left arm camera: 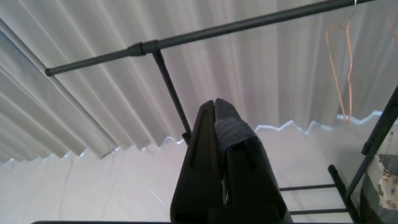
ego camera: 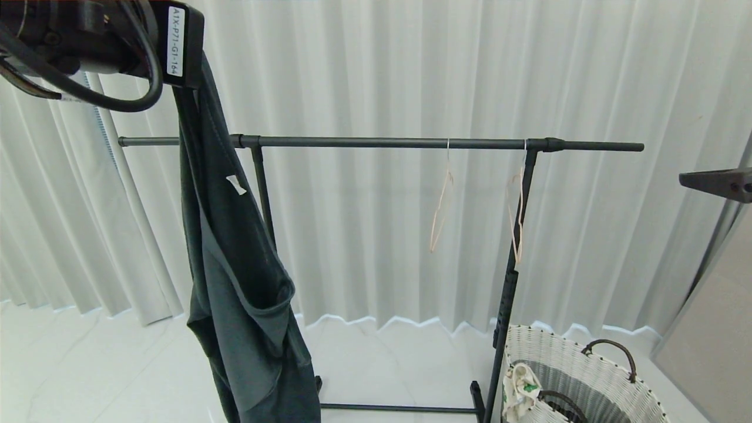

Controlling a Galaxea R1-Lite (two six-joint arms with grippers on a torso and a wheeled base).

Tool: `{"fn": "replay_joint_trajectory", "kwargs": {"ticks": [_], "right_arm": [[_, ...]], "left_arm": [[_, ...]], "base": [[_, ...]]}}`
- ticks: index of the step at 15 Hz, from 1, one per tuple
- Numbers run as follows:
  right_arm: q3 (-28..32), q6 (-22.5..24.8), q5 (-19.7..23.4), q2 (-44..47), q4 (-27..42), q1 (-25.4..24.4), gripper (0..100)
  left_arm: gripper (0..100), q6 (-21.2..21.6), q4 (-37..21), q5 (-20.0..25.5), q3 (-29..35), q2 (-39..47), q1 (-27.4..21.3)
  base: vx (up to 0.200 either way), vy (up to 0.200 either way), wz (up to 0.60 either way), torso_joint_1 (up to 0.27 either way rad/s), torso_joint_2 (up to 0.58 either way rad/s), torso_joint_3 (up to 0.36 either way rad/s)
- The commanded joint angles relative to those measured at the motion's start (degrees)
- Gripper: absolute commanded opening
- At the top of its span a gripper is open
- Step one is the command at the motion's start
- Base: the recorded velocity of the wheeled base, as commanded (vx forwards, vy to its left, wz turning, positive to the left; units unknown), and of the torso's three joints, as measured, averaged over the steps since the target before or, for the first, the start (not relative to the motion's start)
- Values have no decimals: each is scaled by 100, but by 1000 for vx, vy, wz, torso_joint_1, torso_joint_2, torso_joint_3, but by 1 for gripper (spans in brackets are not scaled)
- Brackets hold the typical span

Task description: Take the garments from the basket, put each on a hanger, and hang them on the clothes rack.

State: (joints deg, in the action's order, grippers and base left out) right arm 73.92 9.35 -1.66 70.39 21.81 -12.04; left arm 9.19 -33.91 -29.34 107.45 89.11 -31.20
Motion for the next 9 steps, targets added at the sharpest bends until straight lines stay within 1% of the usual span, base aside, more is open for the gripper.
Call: {"fn": "replay_joint_trajectory", "kwargs": {"ticks": [1,2,6,9], "right_arm": [[-18,-3,-1,1,-1,0,100],[-36,-3,-1,1,-10,-8,100],[-168,5,-19,-8,-10,0,100],[-247,-3,-28,10,-19,27,100]], "left_arm": [[0,4,-1,-10,-5,1,-18],[0,4,-1,-10,-5,1,-18],[0,4,-1,-89,-5,10,-115],[0,4,-1,-89,-5,18,-194]], "base": [[0,0,0,246,-500,-261],[0,0,0,149,-295,-139],[0,200,0,34,-85,-41],[0,0,0,0,0,0]]}}
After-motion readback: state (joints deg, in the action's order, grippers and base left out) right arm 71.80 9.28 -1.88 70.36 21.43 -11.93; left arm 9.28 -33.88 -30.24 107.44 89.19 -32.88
